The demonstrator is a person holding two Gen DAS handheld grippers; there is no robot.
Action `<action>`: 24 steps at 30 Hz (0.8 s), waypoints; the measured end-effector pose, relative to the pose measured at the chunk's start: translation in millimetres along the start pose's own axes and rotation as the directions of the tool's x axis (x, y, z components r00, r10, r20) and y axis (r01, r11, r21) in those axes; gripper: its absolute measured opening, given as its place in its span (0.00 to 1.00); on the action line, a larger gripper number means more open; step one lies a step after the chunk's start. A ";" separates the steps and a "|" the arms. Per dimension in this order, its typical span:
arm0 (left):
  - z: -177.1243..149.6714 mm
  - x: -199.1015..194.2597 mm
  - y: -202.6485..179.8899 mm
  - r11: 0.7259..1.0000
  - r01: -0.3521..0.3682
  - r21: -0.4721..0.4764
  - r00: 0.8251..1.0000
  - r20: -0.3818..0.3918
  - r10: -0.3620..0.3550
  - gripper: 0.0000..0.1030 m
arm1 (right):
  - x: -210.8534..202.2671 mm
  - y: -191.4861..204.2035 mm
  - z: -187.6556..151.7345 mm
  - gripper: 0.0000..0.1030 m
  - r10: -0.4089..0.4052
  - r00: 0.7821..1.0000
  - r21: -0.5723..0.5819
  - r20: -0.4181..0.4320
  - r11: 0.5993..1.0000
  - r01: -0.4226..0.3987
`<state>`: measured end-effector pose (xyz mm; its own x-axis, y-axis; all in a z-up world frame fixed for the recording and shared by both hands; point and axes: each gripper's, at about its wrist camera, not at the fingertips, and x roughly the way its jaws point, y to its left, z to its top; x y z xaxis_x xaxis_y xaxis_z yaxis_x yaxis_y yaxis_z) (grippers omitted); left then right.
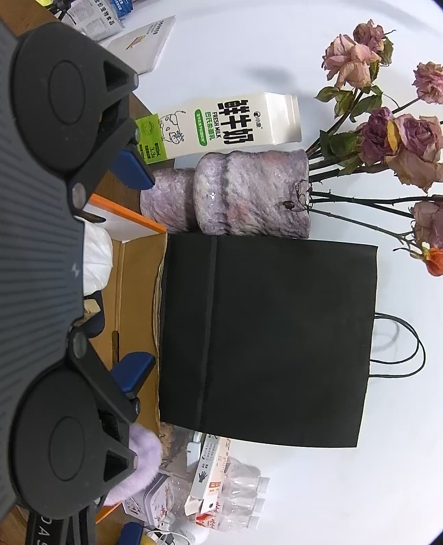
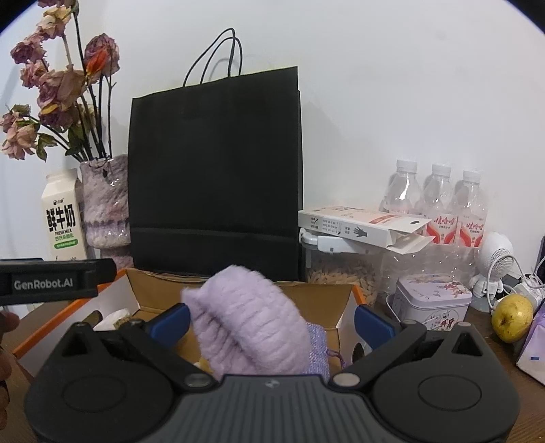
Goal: Organize objects
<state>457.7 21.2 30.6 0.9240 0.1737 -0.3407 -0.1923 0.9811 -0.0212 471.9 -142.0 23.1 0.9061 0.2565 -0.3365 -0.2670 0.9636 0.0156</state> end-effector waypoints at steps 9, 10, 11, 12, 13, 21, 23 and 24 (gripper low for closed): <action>-0.8 -22.8 2.3 1.000 0.017 0.017 1.000 0.000 -0.017 1.00 | -19.6 -3.3 1.6 1.00 0.025 1.000 0.021 0.002 0.999 -0.025; -1.3 -26.6 2.9 1.000 0.022 0.019 1.000 -0.002 -0.022 1.00 | -22.8 -3.6 1.7 1.00 0.029 1.000 0.024 0.001 0.999 -0.029; -2.0 -30.9 3.9 0.999 0.029 0.019 1.000 -0.004 -0.029 1.00 | -26.8 -3.7 1.8 1.00 0.033 0.999 0.026 0.002 0.999 -0.033; -2.6 -35.5 4.7 0.999 0.034 0.019 0.999 -0.005 -0.034 1.00 | -31.4 -3.5 1.9 1.00 0.035 0.999 0.026 0.003 0.999 -0.035; -3.4 -39.7 5.5 0.999 0.038 0.021 0.999 -0.009 -0.038 1.00 | -35.0 -3.2 1.7 1.00 0.037 0.999 0.025 0.005 0.999 -0.037; -13.7 -82.7 8.9 0.998 0.041 0.049 0.998 -0.043 -0.039 1.00 | -78.9 -1.0 -2.1 1.00 0.063 0.998 0.007 0.006 0.998 -0.063; -16.5 -95.1 10.4 0.998 0.045 0.049 0.998 -0.051 -0.042 1.00 | -93.2 -0.3 -4.9 1.00 0.069 0.998 0.004 0.003 0.998 -0.069; -18.3 -102.8 11.5 0.998 0.048 0.049 0.997 -0.057 -0.046 1.00 | -99.1 -0.2 -6.2 1.00 0.072 0.997 0.003 0.001 0.997 -0.072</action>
<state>354.5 13.1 48.1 0.9115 0.1237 -0.3923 -0.1311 0.9913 0.0081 380.1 -168.1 50.6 0.8849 0.3250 -0.3336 -0.3302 0.9429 0.0428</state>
